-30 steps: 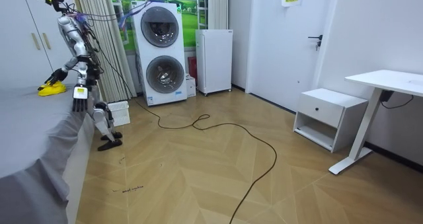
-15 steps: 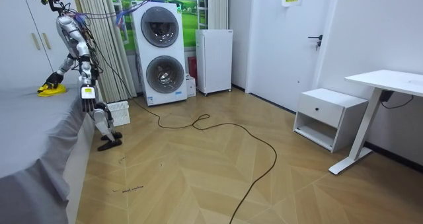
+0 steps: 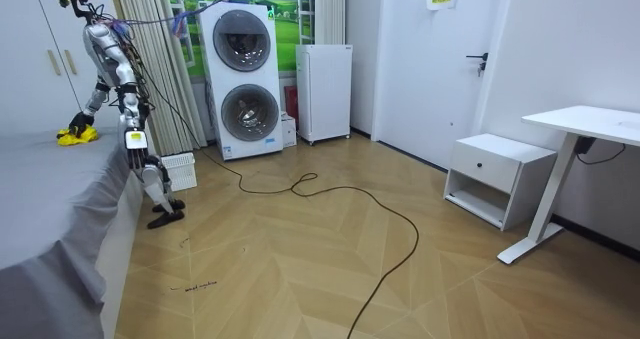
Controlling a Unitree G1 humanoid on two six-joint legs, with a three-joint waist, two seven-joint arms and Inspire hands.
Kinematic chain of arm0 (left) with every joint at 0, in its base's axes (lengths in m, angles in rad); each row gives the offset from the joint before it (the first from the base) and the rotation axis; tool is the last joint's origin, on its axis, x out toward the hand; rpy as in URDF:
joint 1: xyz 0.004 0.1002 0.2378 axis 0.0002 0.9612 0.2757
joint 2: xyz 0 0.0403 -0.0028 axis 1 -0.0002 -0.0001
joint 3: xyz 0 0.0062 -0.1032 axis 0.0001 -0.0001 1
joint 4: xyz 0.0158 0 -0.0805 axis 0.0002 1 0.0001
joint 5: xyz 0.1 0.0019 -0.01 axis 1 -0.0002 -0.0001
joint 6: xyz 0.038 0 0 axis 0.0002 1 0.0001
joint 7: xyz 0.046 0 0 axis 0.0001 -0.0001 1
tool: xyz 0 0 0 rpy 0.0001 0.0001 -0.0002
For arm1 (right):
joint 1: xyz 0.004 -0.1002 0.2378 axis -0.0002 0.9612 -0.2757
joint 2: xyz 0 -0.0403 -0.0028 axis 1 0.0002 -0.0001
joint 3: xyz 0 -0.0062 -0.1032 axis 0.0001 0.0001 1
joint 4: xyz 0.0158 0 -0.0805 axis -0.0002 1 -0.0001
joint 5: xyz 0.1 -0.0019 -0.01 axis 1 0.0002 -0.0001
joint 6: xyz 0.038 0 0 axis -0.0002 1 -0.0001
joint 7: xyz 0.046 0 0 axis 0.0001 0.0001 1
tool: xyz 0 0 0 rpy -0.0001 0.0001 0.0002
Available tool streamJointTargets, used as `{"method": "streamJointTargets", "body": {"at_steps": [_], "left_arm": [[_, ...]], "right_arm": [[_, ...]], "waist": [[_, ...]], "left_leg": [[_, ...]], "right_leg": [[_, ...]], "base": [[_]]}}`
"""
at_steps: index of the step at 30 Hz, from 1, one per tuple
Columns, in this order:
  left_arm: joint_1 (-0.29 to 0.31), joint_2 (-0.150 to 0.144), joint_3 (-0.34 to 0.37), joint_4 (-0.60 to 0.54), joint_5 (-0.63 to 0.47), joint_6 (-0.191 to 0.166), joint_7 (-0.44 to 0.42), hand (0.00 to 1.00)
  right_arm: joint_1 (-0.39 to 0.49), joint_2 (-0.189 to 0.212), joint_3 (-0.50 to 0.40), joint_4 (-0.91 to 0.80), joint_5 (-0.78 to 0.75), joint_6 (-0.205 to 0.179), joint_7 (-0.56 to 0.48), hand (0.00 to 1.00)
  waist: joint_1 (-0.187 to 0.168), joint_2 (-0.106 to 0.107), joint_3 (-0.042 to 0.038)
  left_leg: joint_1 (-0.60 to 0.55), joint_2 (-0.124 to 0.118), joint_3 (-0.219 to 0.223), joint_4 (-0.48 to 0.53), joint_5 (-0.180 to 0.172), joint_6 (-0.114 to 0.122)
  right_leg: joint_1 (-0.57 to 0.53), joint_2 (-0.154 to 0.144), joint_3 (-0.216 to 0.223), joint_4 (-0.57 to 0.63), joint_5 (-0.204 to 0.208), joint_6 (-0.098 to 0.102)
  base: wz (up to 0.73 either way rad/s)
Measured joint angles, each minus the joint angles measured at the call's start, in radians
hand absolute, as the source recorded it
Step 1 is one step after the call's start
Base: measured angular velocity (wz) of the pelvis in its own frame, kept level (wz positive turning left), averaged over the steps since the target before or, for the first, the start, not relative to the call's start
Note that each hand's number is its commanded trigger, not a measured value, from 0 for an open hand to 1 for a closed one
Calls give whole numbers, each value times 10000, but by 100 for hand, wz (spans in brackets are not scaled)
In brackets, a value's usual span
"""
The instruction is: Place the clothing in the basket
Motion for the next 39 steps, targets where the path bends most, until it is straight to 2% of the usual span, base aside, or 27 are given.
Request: {"method": "streamJointTargets", "body": {"at_steps": [4, 9, 14, 17, 19, 21, 24, 25, 27, 30, 31, 33, 37, 39], "left_arm": [[98, 115, 23, 0, 141, 150, 1, 0], [77, 119, 54, -148, 250, 155, 3, 0], [-106, 57, 221, -301, 230, 3, 126, 0], [-181, 60, 240, -308, 226, -78, 236, 0], [-229, 76, 313, -316, 265, -78, 234, 0], [-272, 83, 608, -48, 312, 61, 272, 0], [-82, 76, 730, -23, 594, 260, 315, 0], [-48, 81, 738, -24, 595, 295, 311, 0], [-48, 92, 904, -52, 591, 503, 209, 0], [-13, 88, 1271, -23, 591, 845, 124, 0], [23, 86, 1334, -22, 591, 868, 122, 0], [273, 86, 1619, -23, 604, 874, 122, 0], [465, 84, 1956, -24, 622, 883, 122, 0], [471, 83, 1986, -24, 623, 1088, 122, 0]], "right_arm": [[5, 3, -2, 221, 91, 267, -21, 100], [201, -11, -13, 66, 158, 351, 111, 100], [407, 58, -108, -217, 171, 439, 188, 100], [565, 66, -326, -723, 176, 637, 200, 100], [710, 51, -795, -1509, 220, 778, 218, 100], [715, -75, -1459, -2424, 327, 738, 123, 100], [970, -261, -2199, -3109, 622, 561, -77, 100], [1044, -285, -2345, -3178, 619, 564, -78, 100], [1260, -334, -2894, -3507, 619, 699, -228, 100], [1542, -341, -3523, -3862, 601, 778, -360, 100], [1592, -344, -3619, -3966, 586, 781, -389, 100], [1664, -349, -4011, -4116, 556, 782, -397, 100], [1997, -369, -4704, -4110, 928, 777, -414, 100], [2376, -361, -5112, -4091, 1126, 801, -511, 100]], "waist": [[11, -7, 7], [-29, -35, 8], [-66, -238, 34], [-284, -358, 10], [-558, -395, 15], [-852, -435, 7], [-887, -441, 14], [-936, -440, 9], [-1160, -434, 23], [-1193, -452, 28], [-1234, -461, 33], [-1536, -515, 49], [-1661, -579, 53], [-1770, -545, 64]], "left_leg": [[232, -36, -17, -85, -5, 8], [641, -34, 5, -344, -7, 10], [1001, -31, 207, -540, -6, 10], [1285, -14, 279, -685, -6, 10], [1560, -8, 311, -795, -6, 10], [1869, -1, 506, -858, -8, 11], [2261, 25, 877, -946, -22, 31], [2291, 41, 882, -940, -26, 36], [2327, 55, 967, -936, -46, 67], [2484, 83, 1205, -935, -47, 68], [2500, 86, 1217, -935, -47, 67], [2606, 117, 1376, -942, -47, 67], [2711, 161, 1440, -943, -47, 66], [2737, 168, 1490, -943, -48, 65]], "right_leg": [[267, -13, -8, -135, -30, 80], [609, -16, 63, -269, -54, 120], [783, -7, 382, -277, -66, 138], [917, -8, 630, -268, -63, 150], [1078, -1, 875, -244, -60, 161], [1249, 4, 1162, -206, -50, 177], [1369, 34, 1838, -123, -50, 193], [1380, 33, 1970, -116, -55, 204], [1303, 76, 2399, -32, -56, 218], [1208, 113, 2954, 84, -56, 220], [1192, 126, 3046, 89, -56, 221], [1201, 188, 3341, 98, -15, 243], [1201, 250, 3622, 82, 69, 231], [1176, 285, 3807, 87, 81, 237]], "base": [[7], [0], [-16], [-22], [-21], [-31], [-35], [-13], [-19], [-43], [-40], [-34], [-23], [-17]]}}
